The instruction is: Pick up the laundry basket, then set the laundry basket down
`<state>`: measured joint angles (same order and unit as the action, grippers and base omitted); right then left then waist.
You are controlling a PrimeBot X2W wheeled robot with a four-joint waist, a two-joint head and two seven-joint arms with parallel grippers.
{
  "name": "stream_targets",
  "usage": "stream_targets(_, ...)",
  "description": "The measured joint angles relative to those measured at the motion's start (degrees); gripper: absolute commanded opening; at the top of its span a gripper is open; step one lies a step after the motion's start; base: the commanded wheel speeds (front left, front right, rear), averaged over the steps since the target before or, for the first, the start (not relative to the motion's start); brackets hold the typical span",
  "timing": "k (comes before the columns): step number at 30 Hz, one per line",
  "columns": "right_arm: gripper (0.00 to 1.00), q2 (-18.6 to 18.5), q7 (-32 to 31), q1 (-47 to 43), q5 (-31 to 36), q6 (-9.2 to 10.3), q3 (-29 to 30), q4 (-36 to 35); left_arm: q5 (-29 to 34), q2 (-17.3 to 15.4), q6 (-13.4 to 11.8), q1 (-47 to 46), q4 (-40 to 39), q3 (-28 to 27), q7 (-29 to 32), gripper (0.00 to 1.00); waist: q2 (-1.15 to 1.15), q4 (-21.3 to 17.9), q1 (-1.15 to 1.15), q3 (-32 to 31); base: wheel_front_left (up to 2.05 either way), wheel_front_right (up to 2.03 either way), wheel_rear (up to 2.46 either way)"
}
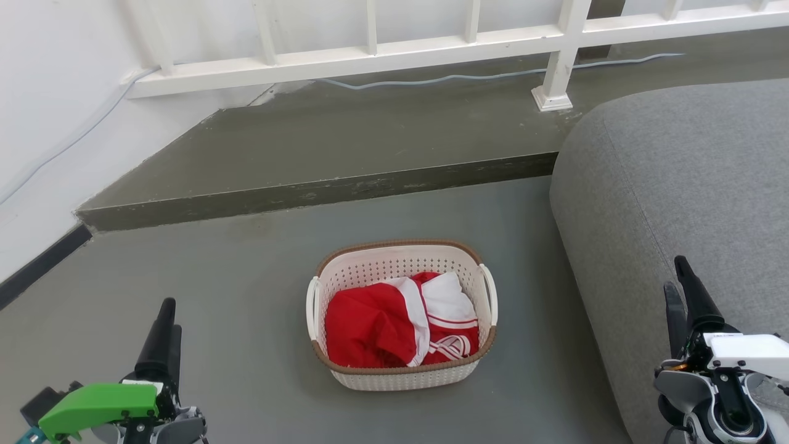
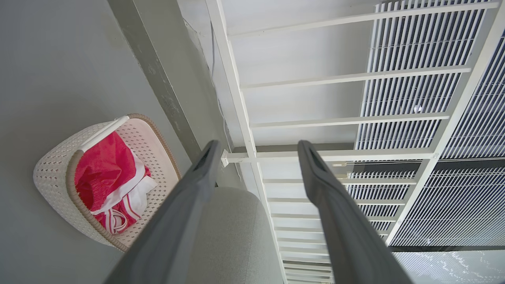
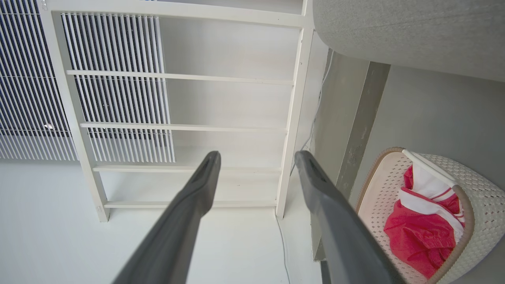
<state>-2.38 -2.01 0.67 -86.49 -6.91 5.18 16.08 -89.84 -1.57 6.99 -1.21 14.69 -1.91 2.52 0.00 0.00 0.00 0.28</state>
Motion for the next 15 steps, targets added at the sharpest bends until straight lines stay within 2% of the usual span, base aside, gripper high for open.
stream_targets(7,1.0,-1.25,1.24,0.03,4.01,0.0,-1.08,-0.55,3.58,-1.2,0.0,-0.66,-1.29,1.18,-1.67,1.0,0.0,-0.01,0.0,0.01,0.0,0.0,0.0)
stream_targets(15,1.0,-2.83,2.93,0.13,10.57,0.0,-2.74,-1.18,12.57,-4.08,0.0,-1.3,-2.58,3.89,-3.68,1.0,0.0,-0.12,0.0,0.0,0.0,0.0,0.0)
